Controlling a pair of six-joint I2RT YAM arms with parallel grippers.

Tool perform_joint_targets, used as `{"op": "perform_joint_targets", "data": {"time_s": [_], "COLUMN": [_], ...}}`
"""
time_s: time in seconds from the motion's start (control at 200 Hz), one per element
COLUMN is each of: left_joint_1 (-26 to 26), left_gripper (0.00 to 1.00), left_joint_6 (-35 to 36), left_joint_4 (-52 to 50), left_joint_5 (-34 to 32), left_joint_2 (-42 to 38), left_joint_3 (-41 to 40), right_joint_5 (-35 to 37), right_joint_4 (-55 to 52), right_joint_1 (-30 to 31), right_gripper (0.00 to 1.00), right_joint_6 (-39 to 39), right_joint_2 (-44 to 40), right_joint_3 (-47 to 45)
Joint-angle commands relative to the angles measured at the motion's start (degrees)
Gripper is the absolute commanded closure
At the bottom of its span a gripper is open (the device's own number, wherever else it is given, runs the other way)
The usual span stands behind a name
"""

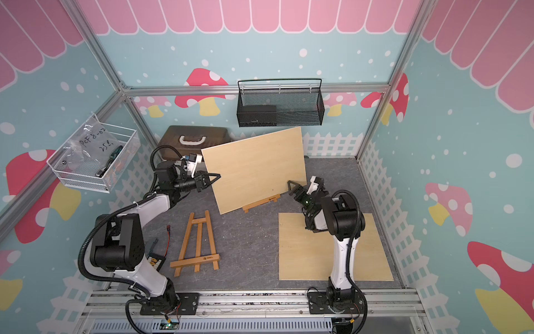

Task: Disassemble the easel
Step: Pick up the drawing board from the easel.

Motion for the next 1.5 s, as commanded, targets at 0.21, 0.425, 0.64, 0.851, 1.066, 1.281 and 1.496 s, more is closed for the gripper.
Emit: {"op": "perform_joint_targets", "data": {"time_s": [0.21,0.425,0.64,0.851,1.066,1.281,1.496], "left_joint_1": [0.7,0.7,0.7,0.5,0.1,-0.7,-1.4], "left_gripper": [1.00,1.00,1.00,1.00,1.00,1.00,1.00], "left_joint_6": [4.1,4.4,4.6,4.8,5.2,5.9,6.3], "left_joint_4": [-11.6,-12.1,-12.3,-12.6,-12.7,-12.7,-11.8], "left_joint_5": [-4.3,-4.3,-4.1,-3.9,-4.1,-5.1,-6.1], "left_joint_2": [2.6,3.1,3.2,2.9,1.1,-0.9,-2.3], "left_joint_3": [1.6,1.7,1.8,1.8,1.5,1.4,1.8], "right_joint_5": [-0.1,-0.6,-1.1,-1.3,-1.4,-1.5,-1.9], "right_joint_4": [16.9,17.2,19.0,28.6,28.5,25.7,22.8], "right_joint_1": [0.1,0.6,1.1,1.1,1.2,1.2,1.2], "right_gripper": [0.00,0.01,0.01,0.03,0.04,0.05,0.06], "right_joint_6": [9.9,11.9,13.8,20.7,19.6,17.2,15.5], "right_joint_2": [6.4,8.8,10.2,12.2,8.1,3.2,-0.7], "right_joint_3": [3.3,7.1,9.2,11.0,10.5,9.5,9.4]}}
